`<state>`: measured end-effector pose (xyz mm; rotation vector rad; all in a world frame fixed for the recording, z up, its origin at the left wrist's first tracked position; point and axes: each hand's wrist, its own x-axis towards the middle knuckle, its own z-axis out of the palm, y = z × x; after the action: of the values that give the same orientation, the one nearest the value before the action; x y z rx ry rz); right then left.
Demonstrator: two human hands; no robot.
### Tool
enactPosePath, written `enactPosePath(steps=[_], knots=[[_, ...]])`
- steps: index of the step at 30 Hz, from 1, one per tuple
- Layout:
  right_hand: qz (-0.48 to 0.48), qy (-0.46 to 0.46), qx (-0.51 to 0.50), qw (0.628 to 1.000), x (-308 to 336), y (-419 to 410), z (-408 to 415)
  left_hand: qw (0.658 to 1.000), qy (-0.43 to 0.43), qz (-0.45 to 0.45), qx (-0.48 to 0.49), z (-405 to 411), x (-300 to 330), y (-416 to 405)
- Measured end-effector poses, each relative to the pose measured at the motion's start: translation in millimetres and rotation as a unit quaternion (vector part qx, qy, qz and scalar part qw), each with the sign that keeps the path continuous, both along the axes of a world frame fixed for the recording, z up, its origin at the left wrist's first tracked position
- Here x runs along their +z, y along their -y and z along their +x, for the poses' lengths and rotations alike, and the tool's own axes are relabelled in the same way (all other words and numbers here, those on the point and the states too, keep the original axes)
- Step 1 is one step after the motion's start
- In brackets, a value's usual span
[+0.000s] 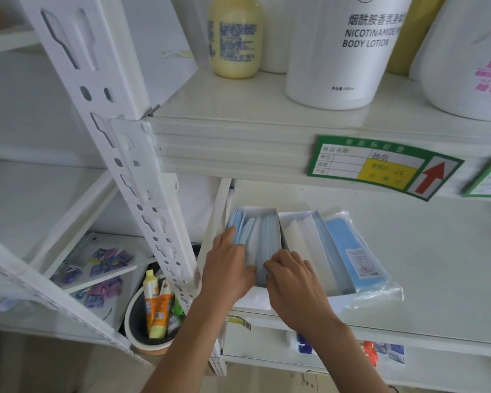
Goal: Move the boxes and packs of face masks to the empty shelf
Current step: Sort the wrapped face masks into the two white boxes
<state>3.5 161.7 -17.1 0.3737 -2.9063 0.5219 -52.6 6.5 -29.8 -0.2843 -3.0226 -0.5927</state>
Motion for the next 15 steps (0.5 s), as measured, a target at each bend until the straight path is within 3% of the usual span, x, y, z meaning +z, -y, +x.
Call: enactPosePath(steps=[8,15], knots=[[-0.012,0.000,-0.002,1.000,-1.2,0.4,-0.7,1.000,-0.022,-0.016,0.012,0.3,1.6,1.3],[-0.016,-0.009,-0.010,1.000,-1.6,1.8,-0.5,0.995,-0.018,-0.095,0.015,-3.6,6.8,-2.6]])
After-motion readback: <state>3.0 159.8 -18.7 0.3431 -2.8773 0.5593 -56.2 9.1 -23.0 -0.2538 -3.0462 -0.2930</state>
